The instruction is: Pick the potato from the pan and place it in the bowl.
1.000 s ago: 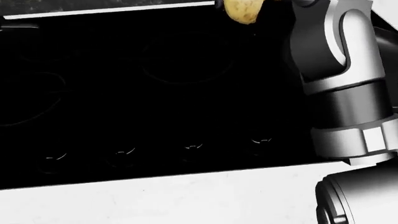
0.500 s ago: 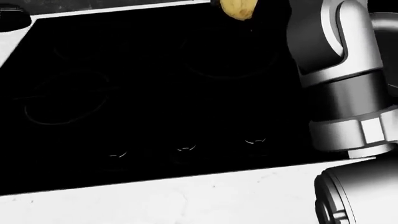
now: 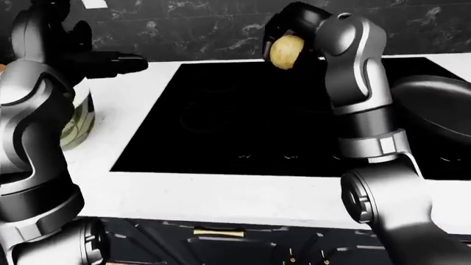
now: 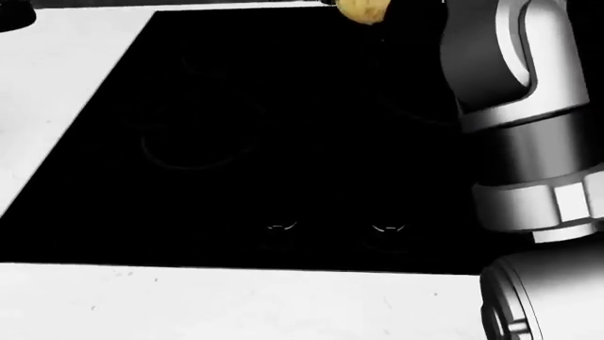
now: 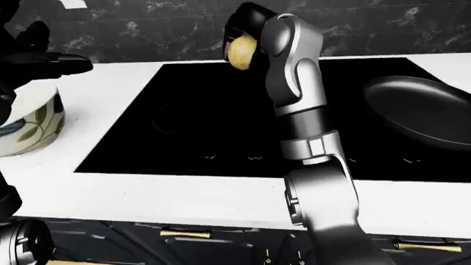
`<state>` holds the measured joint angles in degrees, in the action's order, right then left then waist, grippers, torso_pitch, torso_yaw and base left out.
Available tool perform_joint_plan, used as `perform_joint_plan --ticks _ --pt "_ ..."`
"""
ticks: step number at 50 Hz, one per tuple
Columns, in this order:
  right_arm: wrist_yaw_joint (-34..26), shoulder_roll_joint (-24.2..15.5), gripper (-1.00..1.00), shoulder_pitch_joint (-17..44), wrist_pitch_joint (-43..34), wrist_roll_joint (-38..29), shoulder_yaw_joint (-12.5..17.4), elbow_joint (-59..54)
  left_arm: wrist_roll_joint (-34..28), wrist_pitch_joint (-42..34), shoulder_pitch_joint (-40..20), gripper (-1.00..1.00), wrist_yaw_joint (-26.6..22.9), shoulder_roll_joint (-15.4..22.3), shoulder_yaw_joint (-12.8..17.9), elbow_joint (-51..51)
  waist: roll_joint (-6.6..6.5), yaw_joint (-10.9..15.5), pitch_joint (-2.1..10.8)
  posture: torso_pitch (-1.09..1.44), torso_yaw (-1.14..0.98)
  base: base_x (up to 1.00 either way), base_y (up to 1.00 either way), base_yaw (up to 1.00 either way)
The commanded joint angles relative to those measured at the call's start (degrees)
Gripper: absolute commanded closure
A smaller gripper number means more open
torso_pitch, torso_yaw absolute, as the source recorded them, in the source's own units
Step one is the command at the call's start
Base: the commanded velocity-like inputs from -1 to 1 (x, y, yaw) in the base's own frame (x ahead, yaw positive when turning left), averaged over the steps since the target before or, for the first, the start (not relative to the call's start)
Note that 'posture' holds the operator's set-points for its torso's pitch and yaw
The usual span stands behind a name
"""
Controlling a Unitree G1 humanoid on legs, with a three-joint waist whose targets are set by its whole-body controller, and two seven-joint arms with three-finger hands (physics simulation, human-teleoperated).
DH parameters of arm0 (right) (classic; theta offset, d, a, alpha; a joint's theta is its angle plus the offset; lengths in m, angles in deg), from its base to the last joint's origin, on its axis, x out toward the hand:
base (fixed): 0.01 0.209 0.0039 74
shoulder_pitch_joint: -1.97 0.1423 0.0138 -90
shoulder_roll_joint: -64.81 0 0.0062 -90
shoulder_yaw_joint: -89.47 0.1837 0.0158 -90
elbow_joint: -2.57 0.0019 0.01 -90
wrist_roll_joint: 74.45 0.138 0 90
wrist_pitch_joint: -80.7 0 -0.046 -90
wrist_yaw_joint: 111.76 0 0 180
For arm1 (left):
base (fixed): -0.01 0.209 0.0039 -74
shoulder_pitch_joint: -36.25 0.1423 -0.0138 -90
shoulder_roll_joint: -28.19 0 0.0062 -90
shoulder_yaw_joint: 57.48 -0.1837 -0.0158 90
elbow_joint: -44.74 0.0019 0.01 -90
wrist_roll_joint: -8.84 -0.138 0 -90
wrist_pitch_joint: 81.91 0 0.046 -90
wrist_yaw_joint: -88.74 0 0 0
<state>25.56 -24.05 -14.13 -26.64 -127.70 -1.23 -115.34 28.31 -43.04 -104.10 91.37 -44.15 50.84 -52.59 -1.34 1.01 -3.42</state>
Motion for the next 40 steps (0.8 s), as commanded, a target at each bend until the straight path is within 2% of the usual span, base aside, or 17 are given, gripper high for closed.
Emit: perform_joint_plan --ticks 1,3,4,7,9,13,14,16,17,18,19,28,30,31,33,36,40 --pt "2.2 -1.7 1.00 1.2 -0.4 -0.7 2.3 2.7 0.6 1.5 -2.5 -1.00 -0.9 0.0 -1.4 -2.0 0.70 -1.2 0.68 0.00 0.00 0.00 0.60 0.00" --pt "1.4 -2.1 1.00 1.2 -0.5 -0.7 2.3 3.2 0.4 1.3 -2.3 -1.00 -1.1 0.1 -1.2 -2.1 4.30 -1.0 0.60 0.00 0.00 0.00 0.60 0.00" --pt "1.2 -2.2 1.00 1.7 -0.6 -0.7 2.3 3.0 0.4 0.9 -2.5 -1.00 -1.2 0.4 -1.1 -2.3 2.72 -1.7 1.30 0.00 0.00 0.00 0.59 0.00" --pt "1.5 -2.4 1.00 1.8 -0.5 -0.7 2.4 2.7 0.2 0.6 -2.7 -1.00 -1.4 0.5 -1.0 -2.4 2.97 -1.6 3.12 0.00 0.00 0.00 0.59 0.00" --pt "1.4 -2.4 1.00 1.9 -0.7 -0.7 2.3 2.8 0.2 0.5 -3.1 -1.00 -1.5 0.6 -1.0 -2.2 2.25 -1.7 2.78 0.00 0.00 0.00 0.59 0.00" --pt "1.6 -2.2 1.00 2.5 -0.3 -1.0 2.0 1.7 0.5 -0.1 -2.9 -1.00 -1.9 1.4 -0.3 -2.5 -1.17 -2.4 1.73 0.00 0.00 0.00 0.59 0.00" --pt "2.0 -2.2 1.00 2.7 0.1 -0.8 2.1 1.1 0.4 0.0 -3.2 -1.00 -2.0 1.7 -0.5 -2.1 -2.88 -2.6 1.97 0.00 0.00 0.00 0.59 0.00" --pt "2.7 -1.7 1.00 2.2 0.5 -0.7 1.9 0.6 -0.1 0.7 -3.3 -1.00 -2.1 1.6 -0.8 -1.4 -8.63 -2.4 3.51 0.00 0.00 0.00 0.59 0.00" --pt "3.0 -1.7 1.00 2.0 0.8 -0.7 1.9 0.4 -0.2 0.8 -3.2 -1.00 -2.1 1.5 -0.8 -1.3 -4.43 -2.6 2.06 0.00 0.00 0.00 0.59 0.00" --pt "3.2 -1.6 1.00 2.1 0.9 -0.7 1.9 0.0 -0.3 1.0 -2.8 -1.00 -2.2 1.4 -0.7 -1.5 -5.11 -2.6 1.92 0.00 0.00 0.00 0.59 0.00" --pt "3.1 -1.5 1.00 1.8 0.7 -0.8 1.8 0.5 -0.3 1.1 -2.2 -1.00 -2.3 1.4 -0.6 -1.8 -4.64 -2.4 2.26 0.00 0.00 0.00 0.59 0.00" --pt "3.9 -0.7 1.00 1.3 1.4 -0.9 1.6 -0.4 -1.0 1.7 -2.1 -1.00 -2.8 1.0 -0.9 -1.1 1.09 -2.2 1.90 0.00 0.00 0.00 0.59 0.00" --pt "4.3 -0.7 1.00 1.6 1.6 -0.8 1.6 -1.1 -1.0 1.6 -2.1 -1.00 -2.9 1.1 -0.7 -1.2 3.64 -2.0 2.63 0.00 0.00 0.00 0.59 0.00" --pt "4.4 -0.7 1.00 1.5 1.7 -0.8 1.6 -1.1 -1.2 1.9 -1.6 -1.00 -3.0 1.0 -0.7 -1.2 1.62 -2.5 2.22 0.00 0.00 0.00 0.58 0.00" --pt "4.4 -0.5 1.00 1.4 1.6 -0.9 1.5 -0.9 -1.1 1.3 -1.4 -1.00 -2.9 1.0 -0.4 -2.0 3.10 -2.1 3.38 0.00 0.00 0.00 0.59 0.00" --pt "4.1 -0.4 1.00 2.3 1.3 -0.9 1.5 -1.0 -0.9 0.2 -2.3 -1.00 -2.8 1.5 -0.2 -2.4 2.53 -1.7 3.30 0.00 0.00 0.00 0.59 0.00" --pt "3.4 -0.6 1.00 3.1 1.0 -0.8 1.6 -0.4 -0.5 -1.3 -2.4 -1.00 -2.5 1.7 0.0 -3.4 -1.39 -1.9 2.08 0.00 0.00 0.00 0.59 0.00"
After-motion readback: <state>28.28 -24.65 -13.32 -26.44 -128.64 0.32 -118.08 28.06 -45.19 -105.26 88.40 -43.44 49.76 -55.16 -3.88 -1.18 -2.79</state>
